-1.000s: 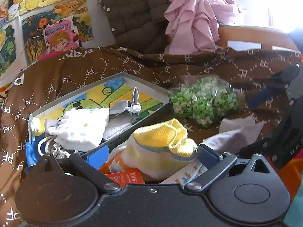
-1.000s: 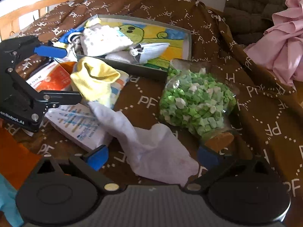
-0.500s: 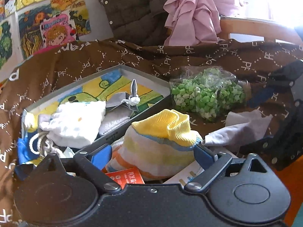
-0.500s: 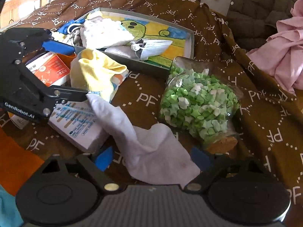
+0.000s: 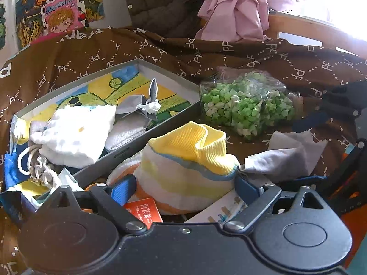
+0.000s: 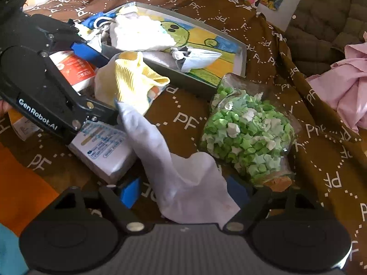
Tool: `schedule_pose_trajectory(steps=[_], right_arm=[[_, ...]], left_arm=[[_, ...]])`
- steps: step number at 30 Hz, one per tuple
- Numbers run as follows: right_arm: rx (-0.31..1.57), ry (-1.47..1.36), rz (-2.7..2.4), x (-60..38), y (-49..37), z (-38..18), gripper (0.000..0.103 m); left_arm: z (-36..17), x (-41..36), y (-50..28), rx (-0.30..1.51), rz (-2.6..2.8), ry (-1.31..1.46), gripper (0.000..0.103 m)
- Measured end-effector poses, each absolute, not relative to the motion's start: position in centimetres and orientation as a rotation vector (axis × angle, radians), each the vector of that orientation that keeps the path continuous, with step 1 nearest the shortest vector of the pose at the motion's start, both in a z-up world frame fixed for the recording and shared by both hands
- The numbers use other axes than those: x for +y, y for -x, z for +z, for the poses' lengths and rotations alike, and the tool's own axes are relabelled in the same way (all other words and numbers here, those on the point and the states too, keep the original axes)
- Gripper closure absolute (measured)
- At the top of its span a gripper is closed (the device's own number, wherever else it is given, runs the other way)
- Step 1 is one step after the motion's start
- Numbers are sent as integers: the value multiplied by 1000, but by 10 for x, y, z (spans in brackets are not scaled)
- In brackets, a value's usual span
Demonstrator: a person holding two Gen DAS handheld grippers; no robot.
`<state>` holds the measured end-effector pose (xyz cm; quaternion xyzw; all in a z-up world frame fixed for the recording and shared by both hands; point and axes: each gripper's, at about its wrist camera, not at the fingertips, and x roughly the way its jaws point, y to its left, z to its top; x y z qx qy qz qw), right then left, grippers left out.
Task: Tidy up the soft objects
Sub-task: 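Grasp the yellow-and-white knit cloth with the left gripper while the right gripper grasps the white sock, then carry the knit cloth and white sock with both grippers into the tray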
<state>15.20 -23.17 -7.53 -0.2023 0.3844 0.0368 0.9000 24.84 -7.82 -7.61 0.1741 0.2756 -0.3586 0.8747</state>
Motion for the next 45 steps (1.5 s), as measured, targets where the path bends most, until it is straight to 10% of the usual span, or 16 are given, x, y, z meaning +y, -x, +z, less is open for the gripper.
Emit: schedule_pose_trajectory(steps=[15,22,29,37,45], right_arm=[[817,419,82,-231,-152,-79,41],[813,409,85,-232,-151,-78,65],[809,371,72,-236,-153,-74,80],[784,377,48,-236,-152,-72,84],[759,308,42,-242,-152,-63,89]], left_arm=[[-77,-78,-255,612,-677,-328,46],[-74,-77,-258,652,-683,-302,83],[-74,-78,-259,671,-669,-273,82],[-77,-84,-251,651,-697,-321,59],[-75,-82,-253,665,-694,-319,94]])
